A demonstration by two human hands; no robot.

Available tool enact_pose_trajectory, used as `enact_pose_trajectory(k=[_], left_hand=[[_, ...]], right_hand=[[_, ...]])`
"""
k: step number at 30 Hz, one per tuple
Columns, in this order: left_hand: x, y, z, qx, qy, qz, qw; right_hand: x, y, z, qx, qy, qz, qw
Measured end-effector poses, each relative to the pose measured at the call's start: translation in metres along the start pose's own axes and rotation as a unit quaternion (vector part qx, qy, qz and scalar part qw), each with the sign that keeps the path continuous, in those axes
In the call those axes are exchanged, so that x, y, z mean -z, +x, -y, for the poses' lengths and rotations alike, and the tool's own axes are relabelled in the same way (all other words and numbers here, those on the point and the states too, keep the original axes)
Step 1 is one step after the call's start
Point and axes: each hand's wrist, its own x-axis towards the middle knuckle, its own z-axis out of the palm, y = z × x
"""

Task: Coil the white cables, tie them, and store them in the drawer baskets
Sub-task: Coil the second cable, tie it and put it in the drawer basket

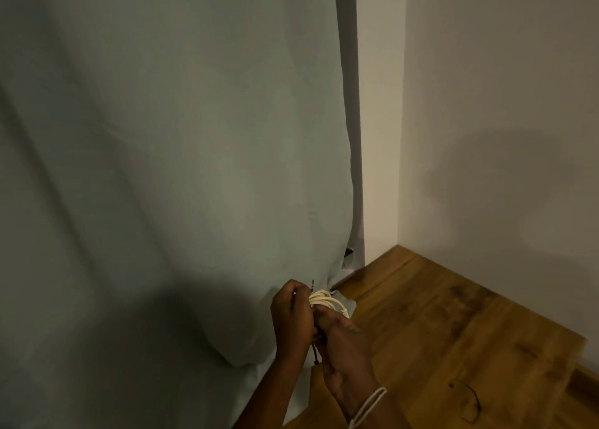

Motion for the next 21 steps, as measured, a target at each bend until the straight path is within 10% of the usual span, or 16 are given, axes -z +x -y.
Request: enact_pose_trajectory(k=[11, 21], left_hand=[[0.018, 0.011, 0.007, 0.055, -0.056, 0.042, 0.996], [0.043, 0.026, -0.001, 0.022, -0.018, -0.084, 0.996]], right_hand=[[-0.006, 0.002, -0.003, -0.017, -0.021, 0.028, 0.999], [0.013, -0.031, 0.017, 0.015, -0.253, 0.167, 0.953]])
